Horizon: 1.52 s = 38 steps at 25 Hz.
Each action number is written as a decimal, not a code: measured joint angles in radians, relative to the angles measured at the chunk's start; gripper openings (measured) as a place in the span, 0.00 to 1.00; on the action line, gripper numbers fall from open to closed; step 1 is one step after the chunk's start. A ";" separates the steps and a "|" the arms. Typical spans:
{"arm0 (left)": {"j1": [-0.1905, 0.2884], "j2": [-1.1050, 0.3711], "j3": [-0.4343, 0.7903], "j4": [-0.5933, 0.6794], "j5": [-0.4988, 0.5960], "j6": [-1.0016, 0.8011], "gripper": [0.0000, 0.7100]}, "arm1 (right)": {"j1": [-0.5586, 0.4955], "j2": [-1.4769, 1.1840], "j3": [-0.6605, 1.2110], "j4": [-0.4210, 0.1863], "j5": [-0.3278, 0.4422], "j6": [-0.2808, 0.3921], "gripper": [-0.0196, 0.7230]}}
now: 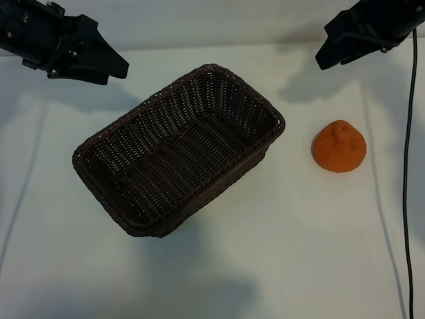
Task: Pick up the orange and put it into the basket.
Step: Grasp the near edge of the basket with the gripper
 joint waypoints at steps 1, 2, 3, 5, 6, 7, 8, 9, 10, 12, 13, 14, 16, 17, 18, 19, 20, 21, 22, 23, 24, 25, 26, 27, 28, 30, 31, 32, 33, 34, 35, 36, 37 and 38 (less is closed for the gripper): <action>0.000 0.000 0.000 0.000 -0.007 0.000 0.71 | 0.000 0.000 0.000 0.000 0.000 0.000 0.57; 0.000 0.000 0.000 0.000 -0.012 0.000 0.71 | 0.000 0.000 0.000 0.000 0.000 0.000 0.57; 0.000 0.000 0.000 0.000 -0.018 0.000 0.71 | 0.000 0.000 0.000 0.000 0.000 0.000 0.57; 0.000 0.000 0.000 0.000 -0.025 0.000 0.71 | 0.000 0.000 0.000 0.000 0.000 0.000 0.57; 0.000 0.000 0.000 0.000 -0.028 0.000 0.71 | 0.000 0.000 0.000 0.000 0.000 0.000 0.57; 0.000 0.000 0.000 0.000 -0.030 0.000 0.71 | 0.000 0.000 0.000 0.000 0.000 0.000 0.57; 0.000 0.000 0.000 0.000 -0.032 0.000 0.71 | 0.000 0.000 0.000 0.000 0.000 0.000 0.57; 0.000 0.000 0.000 0.000 -0.035 0.000 0.71 | 0.000 0.000 0.000 0.000 0.000 0.000 0.57; 0.000 0.000 0.000 0.000 -0.038 0.000 0.71 | 0.000 0.000 0.000 0.000 0.000 0.000 0.57; 0.000 0.000 0.000 0.000 -0.042 0.000 0.71 | 0.000 0.000 0.000 0.000 0.000 0.000 0.57; 0.000 0.000 0.000 0.000 -0.044 0.000 0.71 | 0.000 0.000 0.000 0.000 0.000 0.000 0.57; 0.000 0.000 0.000 0.000 -0.044 -0.004 0.71 | 0.000 0.000 0.000 0.000 0.000 0.000 0.57; 0.000 0.000 0.000 0.000 -0.044 -0.021 0.71 | 0.000 0.000 0.000 0.000 0.000 0.000 0.57; 0.000 0.000 0.000 0.000 -0.044 -0.035 0.71 | 0.000 0.000 0.000 0.000 0.000 0.000 0.57; 0.002 0.000 0.000 0.000 -0.044 -0.050 0.71 | 0.000 0.000 0.000 0.000 0.000 0.000 0.57; 0.005 0.000 0.000 -0.001 -0.042 -0.061 0.71 | 0.000 0.000 0.000 0.000 0.000 0.000 0.57; 0.012 0.000 0.000 -0.005 -0.035 -0.072 0.71 | 0.000 0.000 0.000 0.000 0.000 0.000 0.57; 0.020 0.000 0.000 -0.006 -0.028 -0.084 0.71 | 0.000 0.000 0.000 0.000 0.000 0.000 0.57; 0.026 0.000 0.000 -0.006 -0.021 -0.093 0.71 | 0.000 0.000 0.000 0.000 0.000 0.000 0.57; 0.030 0.000 0.000 -0.003 -0.011 -0.104 0.71 | 0.000 0.000 0.000 0.000 0.000 0.000 0.57; 0.032 0.000 0.000 0.005 0.000 -0.116 0.71 | 0.000 0.000 0.000 0.000 0.000 0.000 0.57; 0.033 0.000 0.000 0.015 0.010 -0.131 0.71 | 0.000 0.000 0.000 0.000 0.000 0.000 0.57; 0.033 0.000 0.000 0.029 0.021 -0.145 0.71 | 0.000 0.000 0.000 0.000 0.000 0.000 0.57; 0.034 -0.001 0.000 0.051 0.028 -0.164 0.71 | 0.000 0.000 0.000 0.000 0.000 0.000 0.57; 0.034 -0.004 0.000 0.072 0.029 -0.186 0.71 | 0.000 0.000 0.000 0.000 0.000 0.000 0.57; 0.034 -0.011 0.000 0.106 0.029 -0.226 0.71 | 0.000 0.000 0.000 0.000 0.000 0.000 0.57; 0.034 -0.018 0.000 0.119 0.029 -0.244 0.71 | 0.000 0.000 0.000 0.000 0.000 0.000 0.57; 0.035 -0.025 0.000 0.130 0.029 -0.259 0.71 | 0.000 0.000 0.000 0.000 0.000 0.000 0.57; 0.035 -0.035 0.000 0.139 0.029 -0.273 0.71 | 0.000 0.000 0.000 0.000 0.000 0.000 0.57; 0.035 -0.043 0.000 0.148 0.029 -0.287 0.71 | 0.000 0.000 0.000 0.000 0.000 0.000 0.57; 0.035 -0.055 0.000 0.158 0.029 -0.303 0.71 | 0.000 0.000 0.000 0.000 0.000 0.000 0.57; 0.035 -0.065 0.000 0.170 0.030 -0.317 0.71 | 0.000 0.000 0.000 0.000 0.000 0.000 0.57; 0.035 -0.074 0.000 0.185 0.030 -0.335 0.71 | 0.000 0.000 0.000 0.000 0.000 0.000 0.57; 0.035 -0.081 0.000 0.198 0.030 -0.353 0.71 | 0.000 0.000 0.000 0.000 0.000 0.000 0.57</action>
